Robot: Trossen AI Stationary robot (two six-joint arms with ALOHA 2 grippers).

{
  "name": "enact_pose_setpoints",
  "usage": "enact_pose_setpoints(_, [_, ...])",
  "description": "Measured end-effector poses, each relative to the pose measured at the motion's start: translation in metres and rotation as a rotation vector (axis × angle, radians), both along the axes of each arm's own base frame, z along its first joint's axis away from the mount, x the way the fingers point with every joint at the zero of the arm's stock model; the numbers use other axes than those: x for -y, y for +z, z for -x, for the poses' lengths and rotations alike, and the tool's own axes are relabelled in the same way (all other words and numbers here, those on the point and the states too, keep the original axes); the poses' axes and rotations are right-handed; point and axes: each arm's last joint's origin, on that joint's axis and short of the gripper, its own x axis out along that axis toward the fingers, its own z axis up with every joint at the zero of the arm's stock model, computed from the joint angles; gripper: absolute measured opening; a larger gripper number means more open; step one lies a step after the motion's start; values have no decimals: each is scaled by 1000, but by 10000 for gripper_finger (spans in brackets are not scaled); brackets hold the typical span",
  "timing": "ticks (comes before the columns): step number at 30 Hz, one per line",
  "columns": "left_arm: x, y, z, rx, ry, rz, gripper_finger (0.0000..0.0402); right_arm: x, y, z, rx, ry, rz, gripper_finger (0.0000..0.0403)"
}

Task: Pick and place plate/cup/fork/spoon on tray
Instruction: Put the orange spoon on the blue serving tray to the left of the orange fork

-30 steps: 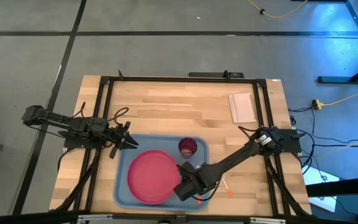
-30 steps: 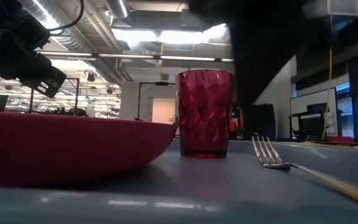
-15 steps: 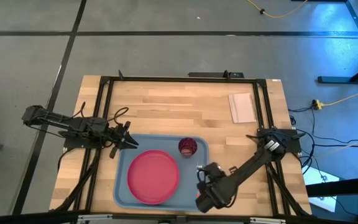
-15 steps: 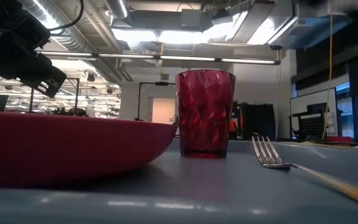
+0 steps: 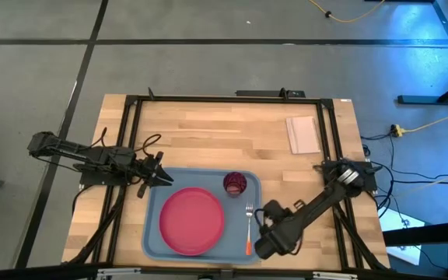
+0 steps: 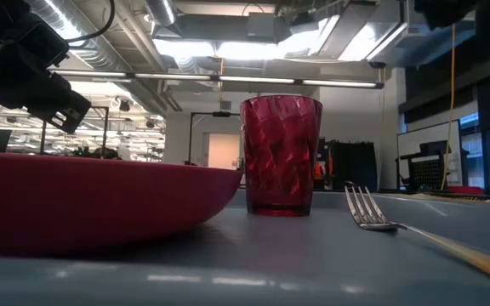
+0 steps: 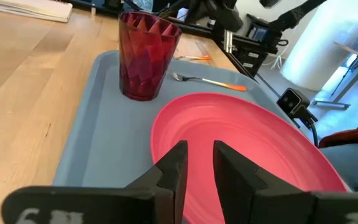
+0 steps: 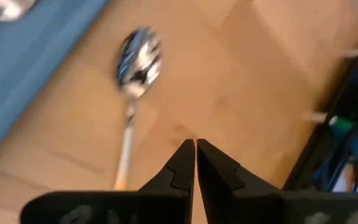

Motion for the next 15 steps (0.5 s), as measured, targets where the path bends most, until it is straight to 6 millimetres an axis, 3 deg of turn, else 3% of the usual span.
enact_pose_setpoints(5, [0,0,0,0,0,0,69,25,20,45,99,-82,87,23])
enact_pose_setpoints(8, [0,0,0,0,0,0,69,41,13,67,201,-188,54,23])
enact_pose_setpoints(15, [0,0,0,0,0,0,69,32,-22,62,555,-132,-420,23])
